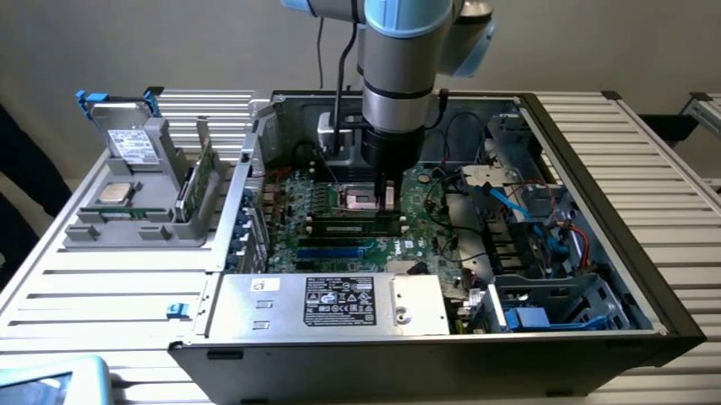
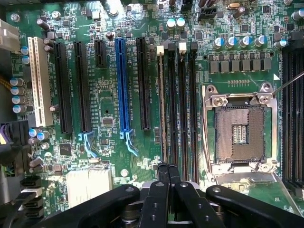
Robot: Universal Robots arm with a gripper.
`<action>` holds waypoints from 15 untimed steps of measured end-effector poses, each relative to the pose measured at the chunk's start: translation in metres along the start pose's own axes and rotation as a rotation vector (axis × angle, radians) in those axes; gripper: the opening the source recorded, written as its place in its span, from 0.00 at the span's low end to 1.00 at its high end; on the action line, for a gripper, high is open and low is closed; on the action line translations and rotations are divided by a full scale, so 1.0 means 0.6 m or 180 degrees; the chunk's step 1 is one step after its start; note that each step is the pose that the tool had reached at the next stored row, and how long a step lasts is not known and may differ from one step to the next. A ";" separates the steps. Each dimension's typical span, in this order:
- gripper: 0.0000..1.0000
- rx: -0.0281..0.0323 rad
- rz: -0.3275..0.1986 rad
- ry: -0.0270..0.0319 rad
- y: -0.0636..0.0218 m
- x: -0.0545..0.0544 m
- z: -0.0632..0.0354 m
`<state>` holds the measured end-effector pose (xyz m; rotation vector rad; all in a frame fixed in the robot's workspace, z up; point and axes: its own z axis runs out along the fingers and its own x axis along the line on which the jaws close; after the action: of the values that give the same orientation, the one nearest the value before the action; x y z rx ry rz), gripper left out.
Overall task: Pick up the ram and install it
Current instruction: 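Press down the ram until it locks into place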
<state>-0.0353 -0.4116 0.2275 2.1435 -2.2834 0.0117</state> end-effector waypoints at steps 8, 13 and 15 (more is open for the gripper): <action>0.11 -0.0012 0.0003 0.0000 0.004 0.001 -0.010; 0.11 -0.0013 0.0003 -0.0001 0.029 0.003 -0.014; 0.11 -0.0007 0.0003 -0.0001 0.044 0.004 -0.014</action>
<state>-0.0618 -0.4123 0.2361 2.1416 -2.2834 0.0086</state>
